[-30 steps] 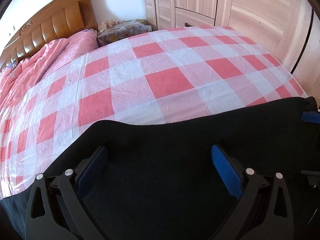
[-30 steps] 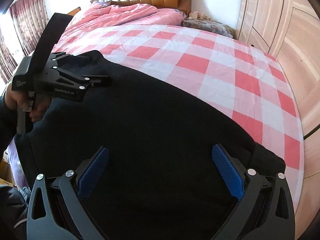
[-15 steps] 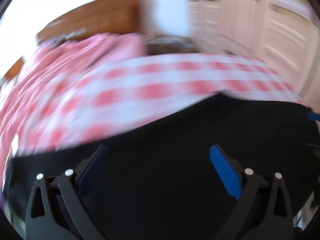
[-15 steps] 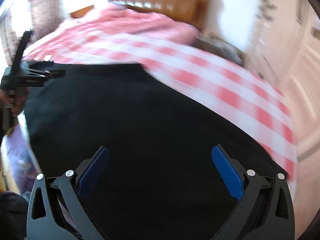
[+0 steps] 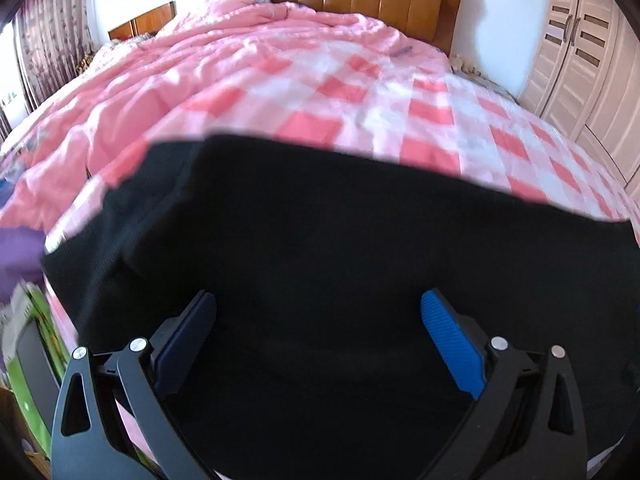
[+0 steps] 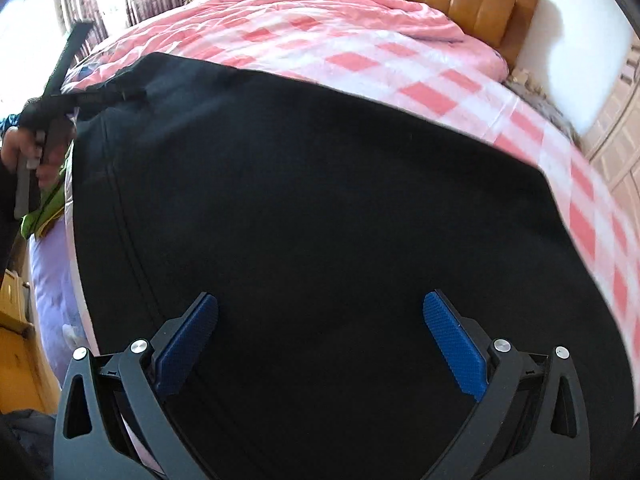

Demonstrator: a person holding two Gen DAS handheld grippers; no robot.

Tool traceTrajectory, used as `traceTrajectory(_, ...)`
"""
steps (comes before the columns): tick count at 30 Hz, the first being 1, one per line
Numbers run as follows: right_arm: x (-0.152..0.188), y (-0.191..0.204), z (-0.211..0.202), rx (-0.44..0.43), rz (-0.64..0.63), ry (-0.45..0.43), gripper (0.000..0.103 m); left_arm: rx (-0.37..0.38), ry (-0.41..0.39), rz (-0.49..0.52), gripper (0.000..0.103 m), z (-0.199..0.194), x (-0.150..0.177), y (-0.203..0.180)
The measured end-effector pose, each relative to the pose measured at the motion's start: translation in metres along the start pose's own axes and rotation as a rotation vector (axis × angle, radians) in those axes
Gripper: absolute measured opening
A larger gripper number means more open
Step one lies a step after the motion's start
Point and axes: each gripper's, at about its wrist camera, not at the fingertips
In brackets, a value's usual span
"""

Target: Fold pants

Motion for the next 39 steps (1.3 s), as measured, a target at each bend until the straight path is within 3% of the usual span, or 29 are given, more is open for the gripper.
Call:
traceTrajectory(2, -0.005, -0.002, -0.007, -0.007, 0.044, -0.008, 0.099, 0.04, -0.064, 0.004, 0.101, -0.014, -0.009, 0.0)
traceTrajectory(4, -0.019, 0.003, -0.016, -0.032, 0.07, -0.049, 0.099, 0.052, -0.075, 0.003, 0.101, -0.02, -0.019, 0.001)
traceTrajectory(7, -0.054, 0.03, -0.022, -0.087, 0.018, -0.102, 0.099, -0.035, -0.029, -0.002, 0.101, 0.0, -0.026, 0.009)
traceTrajectory(9, -0.079, 0.058, -0.013, -0.13, -0.047, -0.111, 0.099, -0.026, 0.019, -0.021, 0.101, 0.022, -0.021, 0.02)
traceTrajectory(12, -0.113, 0.098, 0.015, -0.148, -0.116, -0.073, 0.099, -0.072, -0.002, 0.075, 0.101, 0.028, -0.017, 0.01)
traceTrajectory(15, -0.126, 0.126, 0.038, -0.153, -0.162, -0.037, 0.099, -0.062, 0.0, 0.06, 0.101, 0.028, -0.02, 0.013)
traceTrajectory(17, -0.128, 0.137, 0.053, -0.103, -0.193, -0.015, 0.099, -0.043, -0.006, 0.031, 0.101, 0.021, -0.021, 0.016)
traceTrajectory(21, -0.133, 0.133, 0.059, -0.121, -0.188, -0.067, 0.099, 0.03, -0.152, -0.027, 0.101, -0.04, -0.011, 0.024)
traceTrajectory(24, -0.131, 0.136, 0.058, -0.129, -0.166, -0.082, 0.099, 0.066, -0.231, -0.149, 0.101, -0.077, 0.009, 0.06)
traceTrajectory(27, -0.131, 0.138, 0.059, -0.121, -0.171, -0.085, 0.099, 0.152, -0.227, -0.34, 0.101, -0.086, 0.032, 0.118)
traceTrajectory(29, -0.134, 0.139, 0.063, -0.121, -0.17, -0.085, 0.099, 0.196, -0.193, -0.408, 0.1, -0.082, 0.042, 0.142)
traceTrajectory(30, -0.134, 0.139, 0.063, -0.12, -0.171, -0.085, 0.099, 0.259, -0.177, -0.437, 0.1, -0.077, 0.046, 0.151)
traceTrajectory(34, -0.134, 0.138, 0.063, -0.118, -0.173, -0.085, 0.099, 0.394, -0.163, -0.494, 0.098, -0.061, 0.052, 0.16)
traceTrajectory(39, -0.134, 0.139, 0.062, -0.118, -0.173, -0.085, 0.099, 0.467, -0.18, -0.553, 0.095, -0.04, 0.045, 0.162)
Point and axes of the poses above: each gripper's, at about its wrist camera, not at the fingertips, and z roughly the way its jaws point, y to its left, x to its underside, and after that the axes turned 8 degrees about x, right-handed
